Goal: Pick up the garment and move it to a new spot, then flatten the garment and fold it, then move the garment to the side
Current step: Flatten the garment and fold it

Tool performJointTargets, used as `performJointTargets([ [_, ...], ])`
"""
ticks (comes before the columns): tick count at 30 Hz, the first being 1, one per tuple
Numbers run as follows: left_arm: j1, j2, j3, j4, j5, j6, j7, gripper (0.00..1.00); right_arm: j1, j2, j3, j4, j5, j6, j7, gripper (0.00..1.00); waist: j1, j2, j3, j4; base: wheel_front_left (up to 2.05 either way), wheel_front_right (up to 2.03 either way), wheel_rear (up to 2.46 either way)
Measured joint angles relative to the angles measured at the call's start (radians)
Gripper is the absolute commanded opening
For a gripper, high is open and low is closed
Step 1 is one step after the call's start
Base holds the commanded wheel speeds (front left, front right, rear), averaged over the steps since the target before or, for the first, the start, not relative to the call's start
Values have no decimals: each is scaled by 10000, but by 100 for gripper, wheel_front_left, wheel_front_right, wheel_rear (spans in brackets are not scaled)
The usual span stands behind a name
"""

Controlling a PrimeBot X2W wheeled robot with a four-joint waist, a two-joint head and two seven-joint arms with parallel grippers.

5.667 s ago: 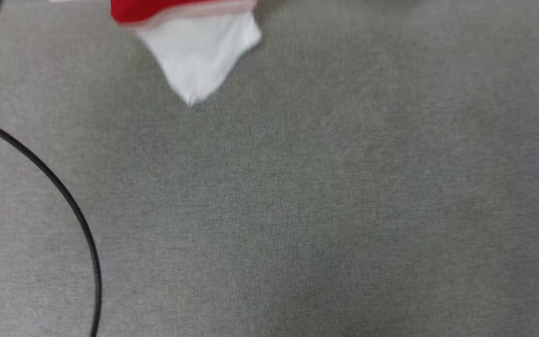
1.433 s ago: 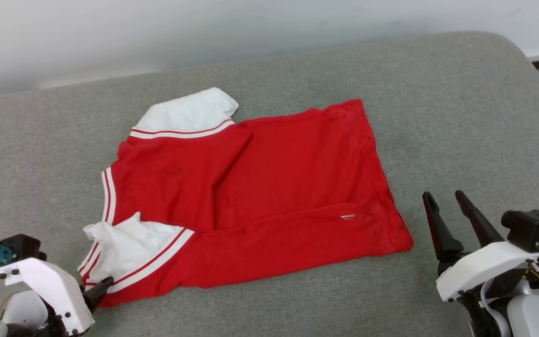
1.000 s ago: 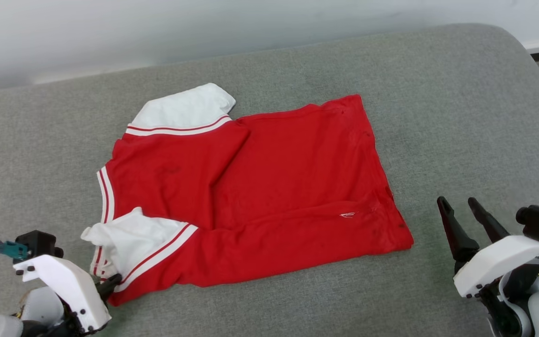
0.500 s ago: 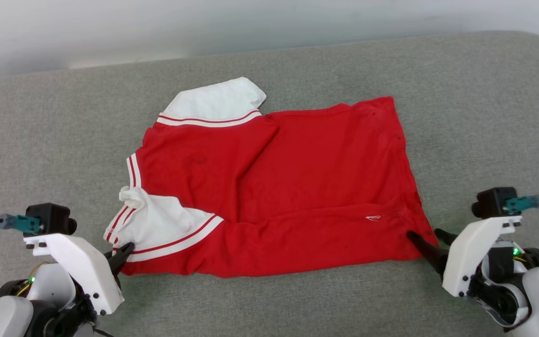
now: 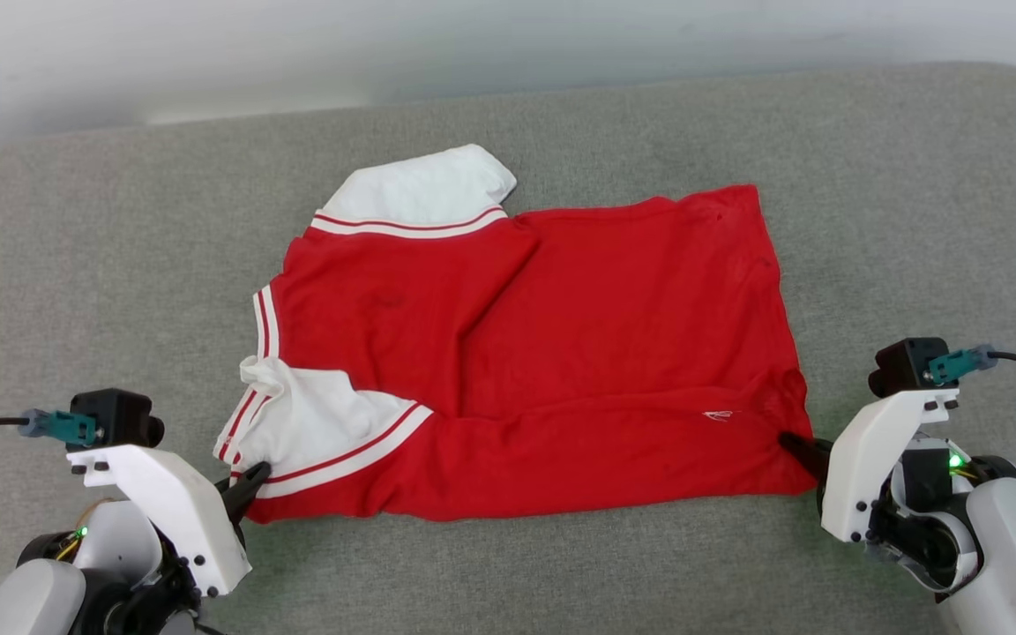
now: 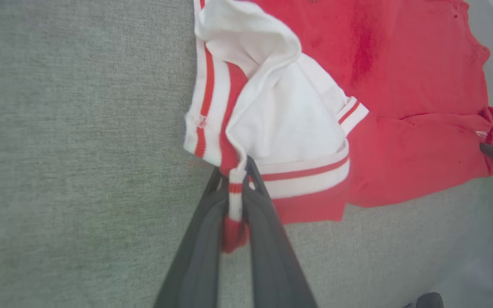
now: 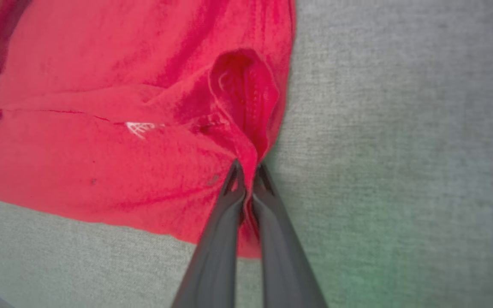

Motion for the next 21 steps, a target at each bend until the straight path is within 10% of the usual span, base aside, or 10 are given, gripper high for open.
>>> performJointTargets([
  [21, 2824, 35, 272, -449, -577, 512, -339, 0, 2725, -337, -453, -1921, -138, 0, 558, 0, -1, 0, -2379, 248, 0, 0, 0],
])
